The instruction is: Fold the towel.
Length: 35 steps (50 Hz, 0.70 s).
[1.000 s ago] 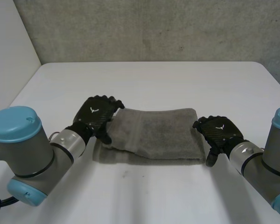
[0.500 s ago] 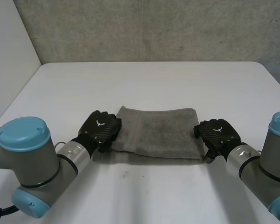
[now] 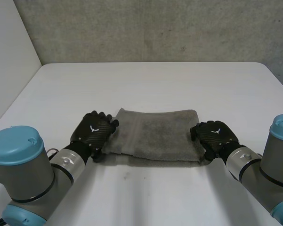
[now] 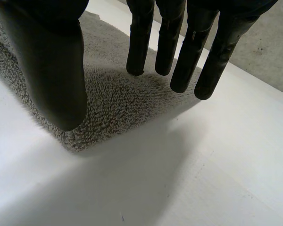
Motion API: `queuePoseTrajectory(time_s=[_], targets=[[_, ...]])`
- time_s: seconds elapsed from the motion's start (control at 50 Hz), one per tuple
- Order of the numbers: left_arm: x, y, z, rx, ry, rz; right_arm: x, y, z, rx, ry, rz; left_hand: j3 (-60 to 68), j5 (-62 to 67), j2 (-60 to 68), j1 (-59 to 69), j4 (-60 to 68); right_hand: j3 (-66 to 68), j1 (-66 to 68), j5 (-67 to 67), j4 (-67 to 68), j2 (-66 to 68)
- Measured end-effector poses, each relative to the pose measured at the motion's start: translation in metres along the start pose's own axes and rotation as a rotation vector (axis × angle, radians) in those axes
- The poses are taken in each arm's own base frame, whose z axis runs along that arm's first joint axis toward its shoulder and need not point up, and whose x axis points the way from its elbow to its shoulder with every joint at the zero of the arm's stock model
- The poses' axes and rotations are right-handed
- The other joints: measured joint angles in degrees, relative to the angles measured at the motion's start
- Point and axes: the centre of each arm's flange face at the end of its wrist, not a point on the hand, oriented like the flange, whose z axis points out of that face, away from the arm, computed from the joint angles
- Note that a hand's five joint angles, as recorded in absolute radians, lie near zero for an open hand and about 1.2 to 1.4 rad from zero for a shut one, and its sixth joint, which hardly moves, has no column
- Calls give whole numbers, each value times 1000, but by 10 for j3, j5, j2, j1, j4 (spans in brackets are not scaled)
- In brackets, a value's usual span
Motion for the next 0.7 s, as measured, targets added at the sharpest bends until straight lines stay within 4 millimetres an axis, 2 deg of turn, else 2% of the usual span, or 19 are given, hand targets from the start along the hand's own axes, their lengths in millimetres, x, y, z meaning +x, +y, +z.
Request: queuePoseTrajectory(time_s=[0.1,0.16,0.22,0.26,0.3,0.36,0.42,0.58,0.64,0.66,0.7], targets=[[4,5,2,-14,16,-3,0,0,0,-1,-2,-3,1,4,1,0,0,0,0,0,0,0],[5,7,2,-19,21,-4,0,1,0,-1,-3,-3,48,52,48,46,47,0,0,0,0,0],[6,9,3,-20,22,-5,-1,1,0,-1,-4,-2,119,115,119,116,118,0,0,0,0,0],[6,10,5,-17,21,-5,-1,1,0,-1,-5,-1,209,201,209,207,198,0,0,0,0,0],[6,10,6,-8,16,-4,-2,2,0,-1,-6,0,333,336,339,332,332,0,0,0,0,0],[6,11,5,-1,10,-1,-2,2,0,-1,-6,2,432,431,432,420,432,0,0,0,0,0],[7,11,2,0,6,4,-3,3,-1,-2,-7,4,474,466,474,450,472,0,0,0,0,0],[13,16,-15,-19,15,56,-10,3,-3,-2,-28,4,495,486,494,466,494,0,0,0,0,0],[16,19,-19,-28,23,81,-13,3,-4,-1,-37,6,443,451,442,452,441,0,0,0,0,0],[17,21,-20,-33,28,94,-15,3,-4,-1,-41,8,392,393,392,381,391,0,0,0,0,0],[18,22,-20,-35,32,107,-16,3,-4,0,-46,10,343,344,342,338,341,0,0,-1,0,0]])
